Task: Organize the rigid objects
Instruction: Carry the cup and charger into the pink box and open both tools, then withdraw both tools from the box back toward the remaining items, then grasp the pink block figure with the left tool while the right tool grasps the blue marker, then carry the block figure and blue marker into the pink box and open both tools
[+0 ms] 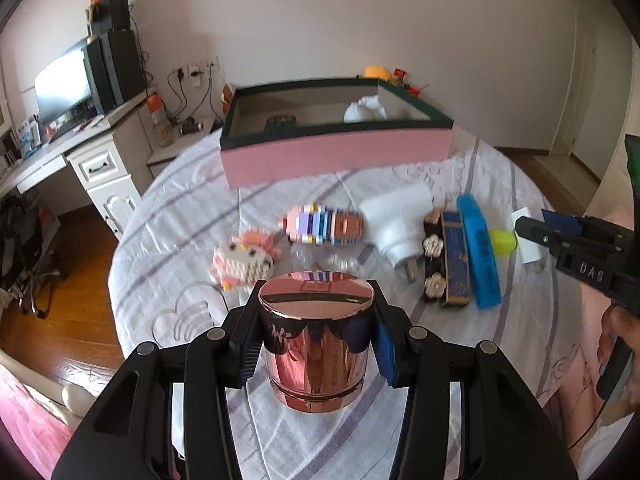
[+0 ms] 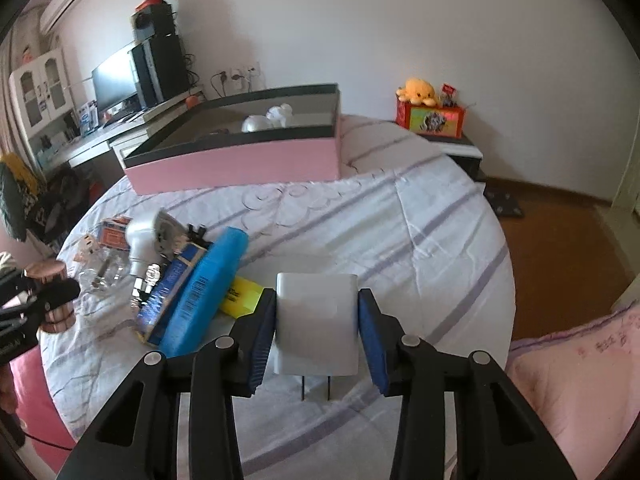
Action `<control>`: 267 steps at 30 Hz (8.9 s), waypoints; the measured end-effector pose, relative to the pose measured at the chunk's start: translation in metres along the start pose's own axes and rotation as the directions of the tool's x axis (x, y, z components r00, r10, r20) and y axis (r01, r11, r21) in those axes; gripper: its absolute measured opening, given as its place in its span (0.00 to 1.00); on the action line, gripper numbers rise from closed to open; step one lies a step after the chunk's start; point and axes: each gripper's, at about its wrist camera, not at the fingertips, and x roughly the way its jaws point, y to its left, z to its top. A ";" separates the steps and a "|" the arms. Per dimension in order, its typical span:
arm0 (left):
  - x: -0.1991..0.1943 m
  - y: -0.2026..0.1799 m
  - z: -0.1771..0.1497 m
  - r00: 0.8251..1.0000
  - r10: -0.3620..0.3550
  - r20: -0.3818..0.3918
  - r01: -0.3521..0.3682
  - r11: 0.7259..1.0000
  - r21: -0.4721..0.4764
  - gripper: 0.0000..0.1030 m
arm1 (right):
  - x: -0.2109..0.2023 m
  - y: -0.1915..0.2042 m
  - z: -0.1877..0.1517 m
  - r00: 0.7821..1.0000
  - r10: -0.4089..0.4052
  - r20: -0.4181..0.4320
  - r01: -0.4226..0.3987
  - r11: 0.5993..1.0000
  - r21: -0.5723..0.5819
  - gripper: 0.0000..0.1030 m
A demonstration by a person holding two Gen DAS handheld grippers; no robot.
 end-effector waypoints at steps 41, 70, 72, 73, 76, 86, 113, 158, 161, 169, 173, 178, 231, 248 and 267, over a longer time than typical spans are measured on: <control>0.034 0.013 0.175 0.984 0.043 0.173 -0.051 0.998 0.045 0.46 | 0.020 0.066 0.154 0.981 0.128 0.148 -0.097 0.975 -0.200 0.40; 0.167 0.013 0.201 0.996 0.087 -0.005 -0.086 0.995 0.050 0.70 | 0.135 0.035 0.183 0.999 0.046 0.005 -0.044 0.985 -0.168 0.51; 0.159 0.018 0.199 0.993 0.115 0.001 -0.114 0.992 0.044 0.82 | 0.125 0.033 0.183 0.999 0.018 0.030 -0.013 0.987 -0.158 0.68; 0.153 0.021 0.197 0.992 0.126 0.009 -0.126 0.991 0.033 0.86 | 0.120 0.033 0.183 0.999 0.019 0.042 -0.012 0.988 -0.156 0.74; 0.131 0.028 0.191 0.986 0.154 0.060 -0.155 0.988 0.009 0.93 | 0.103 0.034 0.181 0.998 0.032 0.060 -0.023 0.988 -0.156 0.79; 0.048 0.041 0.162 0.970 0.187 0.154 -0.182 0.982 -0.048 1.00 | 0.038 0.055 0.157 0.987 -0.022 0.157 0.055 0.978 -0.203 1.00; -0.106 0.028 0.043 0.919 0.208 0.336 -0.165 0.974 -0.153 1.00 | -0.093 0.060 0.059 0.962 -0.060 0.265 0.092 0.990 -0.107 1.00; -0.005 0.026 -0.015 0.988 0.152 0.028 -0.151 0.988 -0.028 1.00 | 0.016 0.001 -0.011 0.982 -0.189 -0.022 0.189 0.982 -0.022 0.97; 0.001 0.023 -0.014 0.990 0.141 0.018 -0.141 0.990 -0.023 1.00 | 0.018 -0.003 -0.005 0.995 -0.096 -0.014 0.096 0.995 0.001 0.96; 0.009 0.023 -0.013 0.992 0.128 -0.001 -0.128 0.992 -0.016 1.00 | 0.047 0.003 0.016 0.997 -0.007 -0.077 0.003 0.999 -0.049 0.61; 0.013 0.026 -0.014 0.994 0.108 -0.012 -0.108 0.993 -0.039 1.00 | 0.058 0.006 0.023 0.993 0.007 -0.119 -0.020 0.994 -0.110 0.58; 0.019 0.035 -0.015 0.995 0.101 -0.024 -0.103 0.988 -0.113 1.00 | 0.059 -0.004 0.021 0.995 -0.006 -0.103 -0.005 0.995 -0.101 0.33; 0.041 0.041 0.006 1.000 0.026 -0.016 -0.026 0.999 -0.041 0.43 | 0.054 0.003 0.019 0.998 -0.027 -0.065 0.019 0.992 -0.124 0.23; -0.044 0.020 0.040 0.983 0.062 0.173 -0.064 0.998 0.010 0.43 | -0.032 0.040 0.050 0.990 0.076 0.116 -0.059 0.987 -0.149 0.23; -0.075 0.009 0.114 0.948 0.069 0.311 -0.098 0.992 0.079 0.44 | -0.061 0.080 0.111 0.963 0.163 0.217 -0.107 0.963 -0.246 0.24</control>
